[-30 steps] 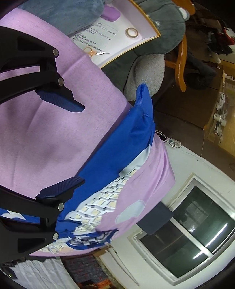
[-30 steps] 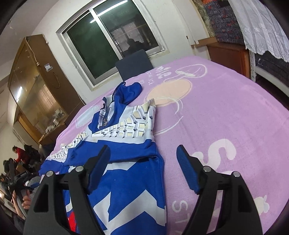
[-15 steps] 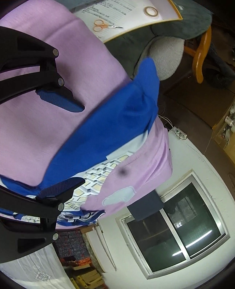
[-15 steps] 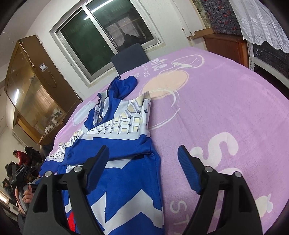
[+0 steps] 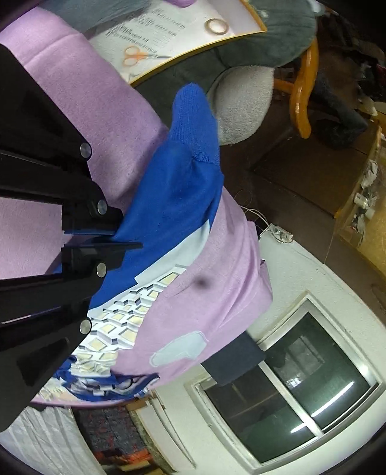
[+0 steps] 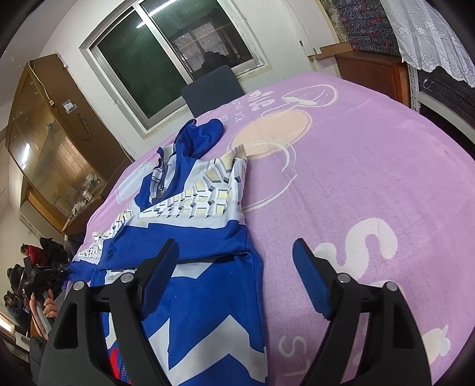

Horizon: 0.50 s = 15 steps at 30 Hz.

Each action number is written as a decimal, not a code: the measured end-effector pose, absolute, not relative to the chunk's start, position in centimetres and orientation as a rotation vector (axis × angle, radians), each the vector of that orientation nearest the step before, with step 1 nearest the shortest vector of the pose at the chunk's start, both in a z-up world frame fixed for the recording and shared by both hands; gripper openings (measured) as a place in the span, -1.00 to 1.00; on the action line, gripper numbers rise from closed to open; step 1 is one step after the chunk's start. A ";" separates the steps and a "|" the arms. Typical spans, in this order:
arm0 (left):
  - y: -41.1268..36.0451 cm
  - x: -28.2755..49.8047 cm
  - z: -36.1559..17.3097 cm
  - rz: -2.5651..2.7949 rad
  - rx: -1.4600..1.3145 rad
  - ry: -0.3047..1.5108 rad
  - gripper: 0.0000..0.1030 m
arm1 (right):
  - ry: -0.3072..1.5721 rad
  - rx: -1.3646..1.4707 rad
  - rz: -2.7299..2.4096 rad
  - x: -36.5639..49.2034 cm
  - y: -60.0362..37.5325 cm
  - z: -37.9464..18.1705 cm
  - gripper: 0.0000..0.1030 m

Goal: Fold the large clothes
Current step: 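Move the left tool to the other blue sleeve and grasp its cuff, then fold the held sleeve across the hoodie front and open the left tool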

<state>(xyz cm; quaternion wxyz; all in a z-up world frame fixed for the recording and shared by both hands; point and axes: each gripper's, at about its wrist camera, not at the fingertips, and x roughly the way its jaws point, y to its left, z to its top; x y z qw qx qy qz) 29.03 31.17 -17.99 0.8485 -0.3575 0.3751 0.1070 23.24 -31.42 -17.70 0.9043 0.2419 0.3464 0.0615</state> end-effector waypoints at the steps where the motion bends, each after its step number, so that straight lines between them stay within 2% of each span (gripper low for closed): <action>1: 30.7 29.0 -17.3 0.237 -0.699 0.792 -0.94 | 0.716 0.501 0.128 23.2 -31.4 -17.7 0.50; 15: 18.3 31.0 -7.6 0.162 -0.260 0.717 -0.94 | 0.694 0.562 0.176 22.7 -32.1 -17.3 0.50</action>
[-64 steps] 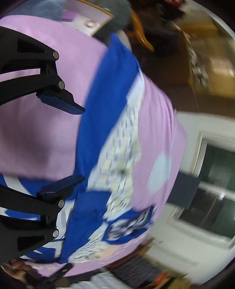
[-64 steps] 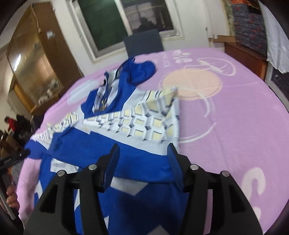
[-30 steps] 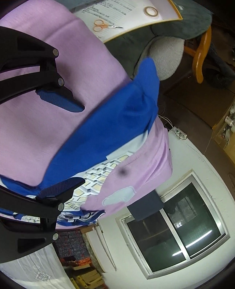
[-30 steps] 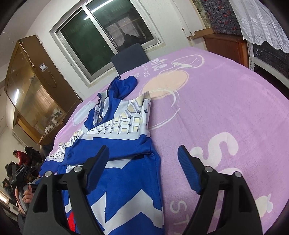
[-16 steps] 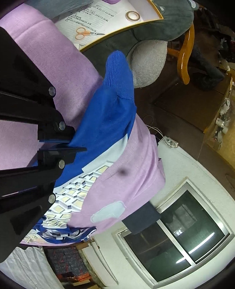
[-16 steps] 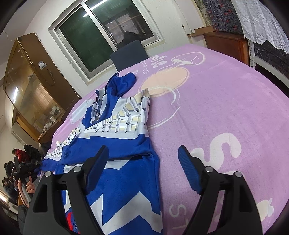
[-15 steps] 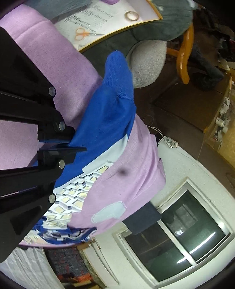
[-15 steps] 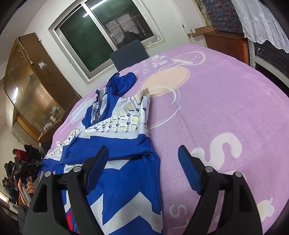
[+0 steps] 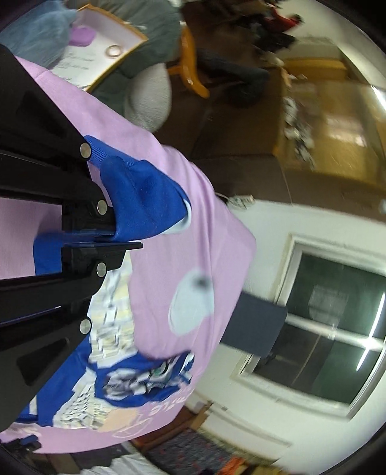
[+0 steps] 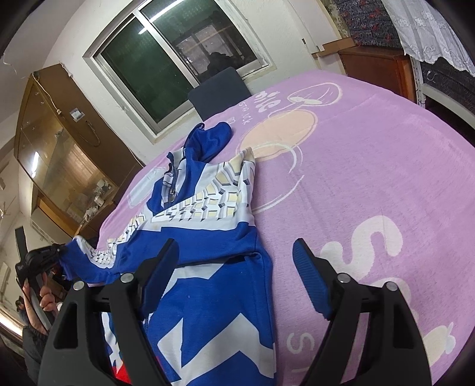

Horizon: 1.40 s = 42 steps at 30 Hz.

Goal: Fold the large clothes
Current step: 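Fold the held sleeve across the hoodie front and open the left tool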

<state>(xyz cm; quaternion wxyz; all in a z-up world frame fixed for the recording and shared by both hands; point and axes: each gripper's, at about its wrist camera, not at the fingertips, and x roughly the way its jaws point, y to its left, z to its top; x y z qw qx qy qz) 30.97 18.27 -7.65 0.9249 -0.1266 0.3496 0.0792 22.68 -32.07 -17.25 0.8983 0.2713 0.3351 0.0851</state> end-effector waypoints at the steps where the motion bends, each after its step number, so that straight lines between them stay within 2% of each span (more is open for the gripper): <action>1: 17.4 31.1 -7.4 0.152 -0.239 0.715 -0.94 | 0.692 0.566 0.179 22.6 -32.1 -17.2 0.50; 10: 3.7 32.1 -7.2 -0.009 0.024 0.710 -0.94 | 0.680 0.604 0.205 22.4 -32.6 -16.9 0.50; 19: -7.8 33.2 -16.7 -0.145 0.247 0.869 -0.92 | 0.691 0.638 0.203 22.6 -33.2 -17.2 0.50; 22: -8.3 33.3 -18.7 -0.130 0.285 0.905 -0.76 | 0.696 0.646 0.199 22.7 -33.4 -17.4 0.50; 24: -7.8 32.8 -18.4 -0.143 0.275 0.906 -0.38 | 0.702 0.652 0.196 22.8 -33.5 -17.5 0.50; 25: -7.2 32.3 -17.8 -0.164 0.250 0.905 -0.04 | 0.704 0.657 0.197 22.9 -33.5 -17.6 0.50; 26: -6.8 31.7 -17.3 -0.173 0.236 0.893 0.13 | 0.708 0.662 0.200 23.0 -33.5 -17.7 0.50; 29: -4.2 29.4 -15.4 -0.167 0.236 0.827 0.43 | 0.710 0.664 0.206 23.0 -33.5 -17.7 0.50; 31: -1.8 28.3 -14.6 -0.138 0.212 0.801 0.50 | 0.712 0.649 0.206 23.1 -33.2 -17.7 0.50; 36: 5.5 28.5 -14.0 -0.004 0.055 0.817 0.50 | 0.688 0.561 0.232 22.8 -31.3 -16.8 0.50; 39: 9.0 30.5 -15.2 0.044 -0.054 0.868 0.48 | 0.669 0.492 0.284 22.4 -28.8 -15.3 0.50; 42: 9.7 32.3 -17.5 0.042 -0.046 0.945 0.46 | 0.686 0.376 0.348 22.8 -24.7 -13.4 0.50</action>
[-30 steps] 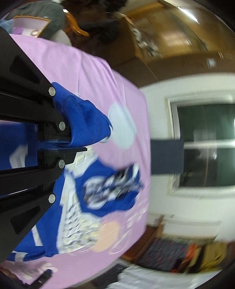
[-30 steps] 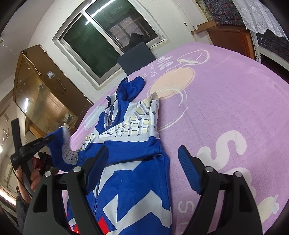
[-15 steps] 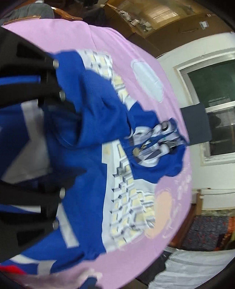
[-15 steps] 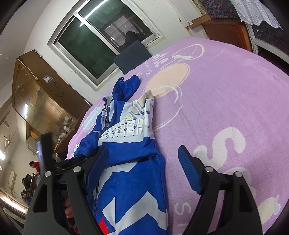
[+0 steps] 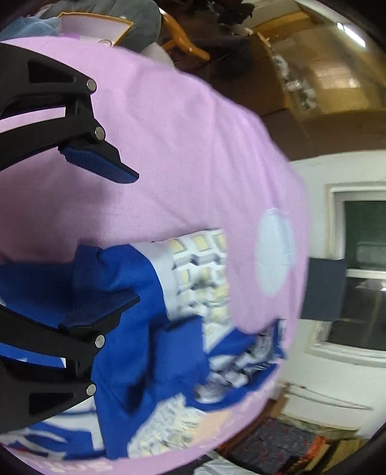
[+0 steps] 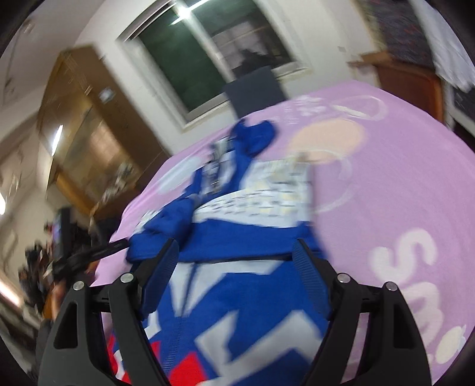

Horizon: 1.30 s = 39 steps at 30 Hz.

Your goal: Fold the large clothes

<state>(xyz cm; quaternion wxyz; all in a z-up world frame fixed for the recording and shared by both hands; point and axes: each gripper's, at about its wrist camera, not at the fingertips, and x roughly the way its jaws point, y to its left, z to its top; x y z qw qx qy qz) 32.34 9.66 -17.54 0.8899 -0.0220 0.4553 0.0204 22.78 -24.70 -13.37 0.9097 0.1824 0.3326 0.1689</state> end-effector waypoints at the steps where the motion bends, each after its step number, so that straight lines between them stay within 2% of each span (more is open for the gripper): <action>1: 9.5 32.9 -18.7 0.032 -0.035 0.965 0.49 | 0.689 0.324 0.369 23.0 -23.1 -12.8 0.49; 4: 10.0 32.7 -18.7 0.008 -0.051 0.926 0.50 | 0.693 0.109 0.425 23.7 -17.2 -11.1 0.49; 10: 12.9 32.4 -18.6 -0.081 -0.182 0.925 0.50 | 0.709 -0.124 0.446 26.0 -9.9 -10.9 0.49; 19: 14.5 32.7 -17.9 -0.062 -0.227 0.930 0.49 | 0.736 -0.468 0.390 30.1 -1.6 -14.7 0.49; 26: 14.0 33.4 -18.9 -0.049 -0.177 0.979 0.50 | 0.742 -0.569 0.361 32.0 0.6 -16.9 0.44; 32: 13.4 33.3 -19.2 -0.035 -0.120 0.976 0.52 | 0.767 -0.546 0.343 33.7 0.1 -17.3 0.10; 35: 13.2 33.3 -19.2 -0.031 -0.104 0.973 0.52 | 0.766 -0.520 0.325 33.9 -1.3 -16.8 -0.34; 36: 13.1 33.3 -19.2 -0.030 -0.102 0.972 0.53 | 0.772 -0.508 0.308 34.0 -1.9 -16.5 -0.58; 39: 13.2 33.3 -19.2 -0.030 -0.106 0.971 0.53 | 0.805 -0.405 0.238 34.6 -5.3 -15.7 -0.69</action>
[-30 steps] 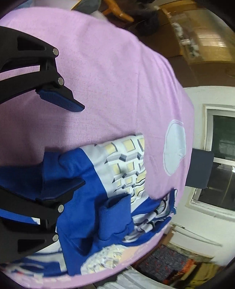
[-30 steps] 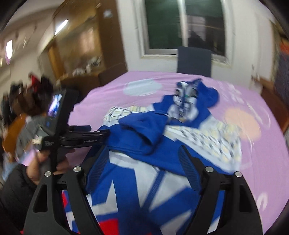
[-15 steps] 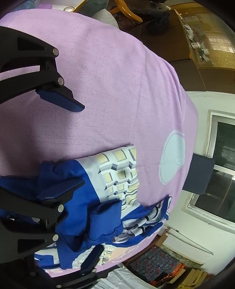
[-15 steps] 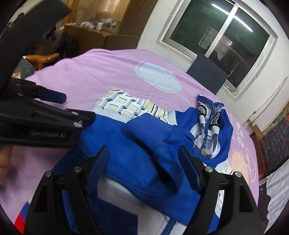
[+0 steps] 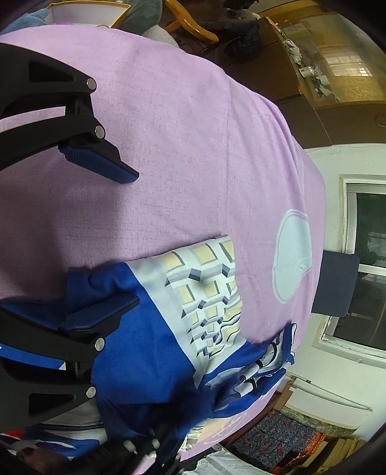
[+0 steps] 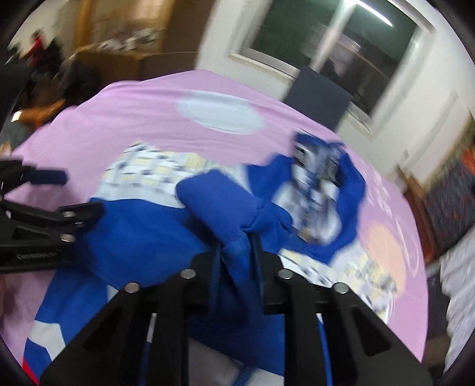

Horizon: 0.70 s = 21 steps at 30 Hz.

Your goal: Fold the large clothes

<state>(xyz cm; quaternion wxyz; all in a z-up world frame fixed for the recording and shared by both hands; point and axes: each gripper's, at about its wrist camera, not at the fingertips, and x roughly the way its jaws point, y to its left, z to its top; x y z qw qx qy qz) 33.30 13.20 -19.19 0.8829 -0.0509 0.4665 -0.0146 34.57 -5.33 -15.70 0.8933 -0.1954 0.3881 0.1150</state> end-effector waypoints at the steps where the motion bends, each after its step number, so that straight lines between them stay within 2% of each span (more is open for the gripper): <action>1: 13.2 33.3 -19.2 -0.031 -0.107 0.971 0.53 | 0.824 -0.357 0.220 34.7 -6.8 -15.5 -0.69; 3: 13.2 33.3 -19.1 -0.030 -0.110 0.971 0.52 | 0.883 -0.225 0.195 34.9 -10.2 -15.6 -0.64; 5: 13.1 33.3 -19.1 -0.029 -0.109 0.970 0.52 | 0.941 -0.035 0.200 34.7 -14.0 -16.1 -0.35; 6: 13.1 33.3 -19.1 -0.029 -0.109 0.968 0.52 | 0.948 0.038 0.210 34.6 -15.2 -16.3 0.05; 7: 13.0 33.3 -19.1 -0.030 -0.109 0.965 0.52 | 0.947 0.134 0.234 34.4 -16.5 -16.6 0.23; 13: 12.8 33.3 -19.2 -0.034 -0.101 0.948 0.52 | 0.964 0.397 0.263 35.8 -19.1 -17.7 0.22; 14: 12.8 33.2 -19.2 -0.034 -0.100 0.947 0.52 | 0.955 0.417 0.244 36.0 -19.4 -17.9 0.16; 15: 12.7 33.2 -19.2 -0.034 -0.099 0.945 0.52 | 0.945 0.429 0.231 36.0 -19.7 -17.8 -0.15; 16: 12.7 33.2 -19.2 -0.037 -0.100 0.945 0.52 | 0.931 0.440 0.216 35.8 -20.0 -17.7 -0.32; 18: 12.7 33.2 -19.2 -0.051 -0.107 0.944 0.52 | 0.902 0.469 0.223 35.2 -20.6 -17.3 -0.41; 21: 12.4 33.1 -19.2 -0.066 -0.102 0.944 0.54 | 0.844 0.424 0.218 33.5 -20.8 -15.8 -0.42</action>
